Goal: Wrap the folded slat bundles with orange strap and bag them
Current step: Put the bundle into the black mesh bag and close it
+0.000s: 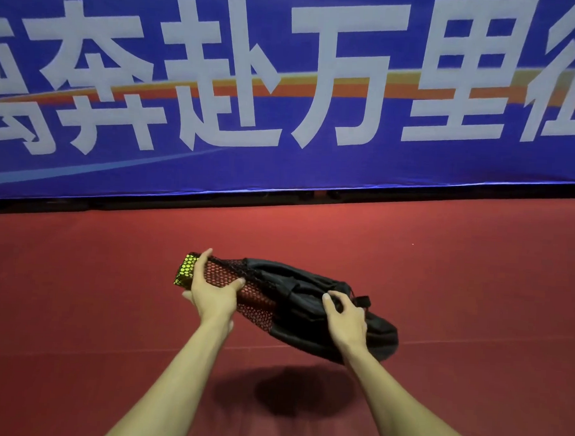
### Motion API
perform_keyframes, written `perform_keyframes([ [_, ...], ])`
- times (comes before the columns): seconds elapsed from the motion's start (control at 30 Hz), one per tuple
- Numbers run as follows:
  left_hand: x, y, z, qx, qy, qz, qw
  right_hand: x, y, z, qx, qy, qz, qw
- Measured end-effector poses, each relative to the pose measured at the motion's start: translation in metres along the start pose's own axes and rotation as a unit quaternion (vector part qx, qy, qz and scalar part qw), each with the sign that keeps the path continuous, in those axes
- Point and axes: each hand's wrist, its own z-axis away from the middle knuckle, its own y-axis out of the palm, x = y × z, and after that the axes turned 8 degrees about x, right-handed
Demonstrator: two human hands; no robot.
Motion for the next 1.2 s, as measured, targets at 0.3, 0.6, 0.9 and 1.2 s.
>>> perform_keyframes([
  [0.3, 0.033, 0.026, -0.083, -0.07, -0.09, 0.139, 0.984, 0.012, 0.024, -0.082, -0.093, 0.001, 0.0, 0.996],
  [0.6, -0.083, 0.018, -0.134, -0.127, -0.135, 0.152, 0.971, 0.117, -0.033, -0.111, -0.066, 0.081, 0.181, 0.978],
  [0.9, -0.333, 0.014, -0.19, -0.082, -0.154, 0.184, 0.967, 0.368, -0.115, -0.106, -0.177, 0.076, 0.059, 0.98],
  [1.2, -0.549, 0.036, -0.292, -0.034, -0.117, 0.238, 0.964, 0.601, -0.184, -0.135, -0.156, -0.007, -0.161, 0.975],
])
